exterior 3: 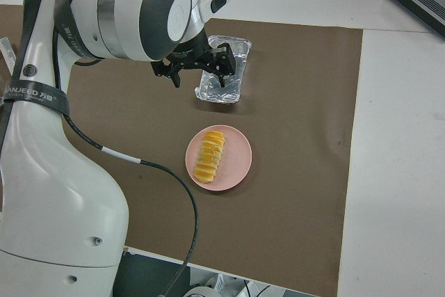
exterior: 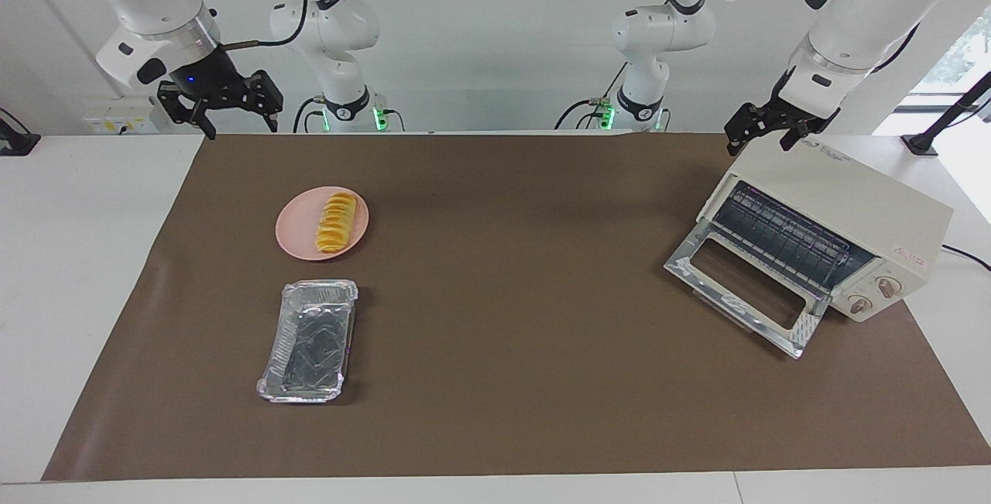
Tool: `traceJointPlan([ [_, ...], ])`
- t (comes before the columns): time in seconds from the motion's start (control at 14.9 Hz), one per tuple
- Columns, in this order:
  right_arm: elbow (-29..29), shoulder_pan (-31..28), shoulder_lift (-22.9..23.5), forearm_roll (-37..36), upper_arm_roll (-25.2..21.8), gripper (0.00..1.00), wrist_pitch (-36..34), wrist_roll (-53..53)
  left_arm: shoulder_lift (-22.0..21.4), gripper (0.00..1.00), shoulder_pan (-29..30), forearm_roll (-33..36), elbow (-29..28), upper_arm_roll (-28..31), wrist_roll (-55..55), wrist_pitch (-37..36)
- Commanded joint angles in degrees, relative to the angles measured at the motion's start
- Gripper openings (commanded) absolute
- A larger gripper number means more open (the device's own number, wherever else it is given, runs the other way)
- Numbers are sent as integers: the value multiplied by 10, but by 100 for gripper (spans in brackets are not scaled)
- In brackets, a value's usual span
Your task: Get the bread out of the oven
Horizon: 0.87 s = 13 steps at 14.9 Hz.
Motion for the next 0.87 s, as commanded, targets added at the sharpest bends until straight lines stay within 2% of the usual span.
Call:
traceJointPlan([
  [0.0, -4, -7, 2, -8, 4, 100, 19, -9, -19, 100, 7, -10, -19, -1, 3, 0],
  [0.81, -1, -20, 3, -7, 4, 100, 22, -12, -19, 100, 7, -10, -19, -1, 3, 0],
])
